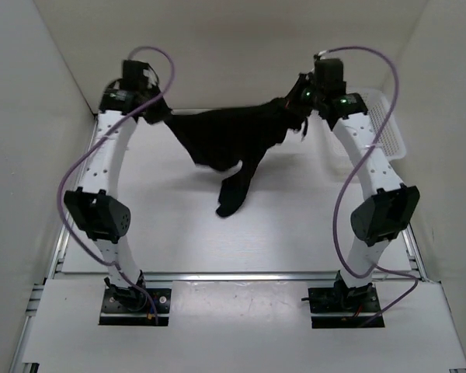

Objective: Fold and stack the shorts
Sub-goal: Flatten the shorts out

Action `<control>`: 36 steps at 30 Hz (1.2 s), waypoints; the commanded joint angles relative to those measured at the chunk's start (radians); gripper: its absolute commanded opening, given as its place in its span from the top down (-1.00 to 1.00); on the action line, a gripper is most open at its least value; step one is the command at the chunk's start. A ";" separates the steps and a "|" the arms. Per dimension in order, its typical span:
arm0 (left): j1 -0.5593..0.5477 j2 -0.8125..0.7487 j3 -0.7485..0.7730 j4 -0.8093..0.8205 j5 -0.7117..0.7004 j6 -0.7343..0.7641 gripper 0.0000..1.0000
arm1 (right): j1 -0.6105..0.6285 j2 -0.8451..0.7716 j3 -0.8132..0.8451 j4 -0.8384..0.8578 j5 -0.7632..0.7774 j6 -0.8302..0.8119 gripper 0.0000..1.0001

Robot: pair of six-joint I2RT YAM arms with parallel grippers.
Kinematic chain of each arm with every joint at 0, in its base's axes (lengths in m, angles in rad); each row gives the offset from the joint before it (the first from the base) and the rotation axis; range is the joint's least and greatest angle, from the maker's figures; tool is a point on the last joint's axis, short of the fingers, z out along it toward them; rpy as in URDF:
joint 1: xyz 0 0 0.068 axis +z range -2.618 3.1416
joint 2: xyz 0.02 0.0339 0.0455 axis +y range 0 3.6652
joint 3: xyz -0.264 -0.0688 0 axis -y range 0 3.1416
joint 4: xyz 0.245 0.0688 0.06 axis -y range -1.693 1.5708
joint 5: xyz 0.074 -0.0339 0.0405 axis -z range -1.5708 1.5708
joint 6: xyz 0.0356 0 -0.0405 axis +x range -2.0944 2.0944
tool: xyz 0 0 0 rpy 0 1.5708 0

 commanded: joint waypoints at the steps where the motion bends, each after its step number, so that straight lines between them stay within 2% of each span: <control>1: 0.059 -0.158 0.191 -0.083 -0.042 0.017 0.79 | -0.017 -0.151 0.137 -0.041 0.013 -0.072 1.00; 3: 0.088 -0.215 0.207 -0.092 -0.042 0.017 0.79 | -0.017 -0.199 0.128 -0.041 0.013 -0.093 1.00; 5: 0.089 -0.269 0.152 -0.072 -0.028 0.017 0.79 | -0.017 -0.280 0.055 -0.030 0.004 -0.107 1.00; 7: 0.089 -0.364 0.005 -0.042 -0.019 0.008 0.79 | 0.004 -0.380 -0.042 -0.008 0.004 -0.117 1.00; 9: 0.089 -0.480 -0.139 -0.014 -0.009 -0.003 0.79 | 0.021 -0.499 -0.242 0.004 0.004 -0.117 1.00; 10: 0.079 -0.523 -0.308 0.027 -0.009 -0.020 0.79 | 0.046 -0.543 -0.324 0.013 0.014 -0.117 1.00; 12: 0.070 -0.635 -0.476 0.056 -0.019 -0.057 0.79 | 0.092 -0.676 -0.498 0.013 0.062 -0.079 0.96; 13: 0.055 -0.669 -0.637 0.085 -0.019 -0.093 0.79 | 0.113 -0.724 -0.680 0.013 0.098 -0.057 0.60; 15: 0.030 -0.721 -0.789 0.107 -0.010 -0.130 0.79 | 0.177 -0.866 -0.857 -0.001 0.178 0.033 0.12; 16: 0.018 -0.747 -0.919 0.119 0.007 -0.144 0.44 | 0.194 -0.908 -0.931 -0.049 0.241 0.072 -0.21; 17: 0.018 -0.748 -0.971 0.119 0.017 -0.162 0.34 | 0.208 -0.946 -1.056 -0.076 0.255 0.107 -0.54; 18: 0.018 -0.748 -1.009 0.119 0.026 -0.172 0.29 | 0.228 -1.007 -1.105 -0.102 0.264 0.141 -0.61; 19: 0.018 -0.748 -1.051 0.119 0.026 -0.185 0.23 | 0.228 -1.031 -1.142 -0.158 0.277 0.203 -0.64; 21: 0.018 -0.737 -1.051 0.119 0.008 -0.196 -0.09 | 0.228 -1.063 -1.205 -0.206 0.312 0.253 -0.64; 22: 0.018 -0.728 -1.051 0.119 0.007 -0.196 -0.09 | 0.228 -1.075 -1.205 -0.223 0.312 0.268 -0.55; 23: 0.018 -0.728 -1.051 0.119 -0.008 -0.208 -0.09 | 0.207 -1.075 -1.205 -0.232 0.321 0.278 -0.36; 26: 0.018 -0.691 -1.042 0.081 -0.042 -0.221 -0.06 | 0.176 -1.066 -1.205 -0.249 0.305 0.278 -0.18; 29: 0.018 -0.642 -1.074 0.081 -0.042 -0.242 -0.08 | 0.131 -1.043 -1.240 -0.233 0.230 0.278 -0.18; 31: 0.018 -0.607 -1.105 0.112 0.006 -0.242 -0.15 | 0.092 -1.029 -1.283 -0.154 0.086 0.278 -0.36; 32: 0.018 -0.555 -1.114 0.112 0.006 -0.242 -0.33 | 0.055 -1.016 -1.332 -0.086 0.032 0.291 -0.39; 33: 0.007 -0.529 -1.114 0.127 0.006 -0.242 -0.39 | 0.040 -1.003 -1.353 -0.055 -0.008 0.304 -0.44; 36: 0.007 -0.426 -1.123 0.191 0.006 -0.242 -0.83 | -0.028 -0.994 -1.415 0.040 -0.099 0.324 -0.51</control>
